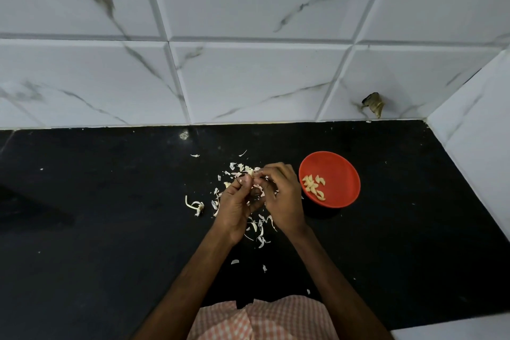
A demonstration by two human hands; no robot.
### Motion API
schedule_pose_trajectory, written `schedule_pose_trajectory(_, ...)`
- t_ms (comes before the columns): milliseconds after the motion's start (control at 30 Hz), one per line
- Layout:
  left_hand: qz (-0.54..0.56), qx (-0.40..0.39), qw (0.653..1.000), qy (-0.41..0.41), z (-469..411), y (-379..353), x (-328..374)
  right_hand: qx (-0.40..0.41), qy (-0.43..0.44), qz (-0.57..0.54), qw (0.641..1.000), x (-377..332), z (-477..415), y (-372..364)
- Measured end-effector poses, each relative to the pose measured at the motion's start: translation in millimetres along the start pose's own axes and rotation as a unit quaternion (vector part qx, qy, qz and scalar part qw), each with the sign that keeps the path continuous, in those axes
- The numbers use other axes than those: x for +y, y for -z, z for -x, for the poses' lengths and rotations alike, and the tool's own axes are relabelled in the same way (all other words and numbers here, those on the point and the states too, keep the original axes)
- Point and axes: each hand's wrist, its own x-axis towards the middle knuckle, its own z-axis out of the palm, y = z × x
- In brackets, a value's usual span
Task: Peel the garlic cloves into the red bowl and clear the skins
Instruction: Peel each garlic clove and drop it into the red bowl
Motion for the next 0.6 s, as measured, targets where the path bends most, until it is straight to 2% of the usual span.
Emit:
schedule_pose_trajectory(133, -0.004, -0.010, 1.000, 0.009, 0.3, -0.5, -2.7, 0.017, 0.010, 0.046, 0.999, -1.5, 0.9, 1.1)
schedule_pose_trajectory(367, 0.059, 0.002, 0.998, 0.021, -3.5, 2.7, 0.6, -0.047, 0.079, 0.121, 0.988, 4.5, 8.4, 9.5)
schedule_pose_trajectory(600, 0.056, 0.033, 0.998, 0.021, -2.7, 1.8, 1.4, -0.051, 0.053, 0.099, 0.992, 0.9, 1.6, 19.0)
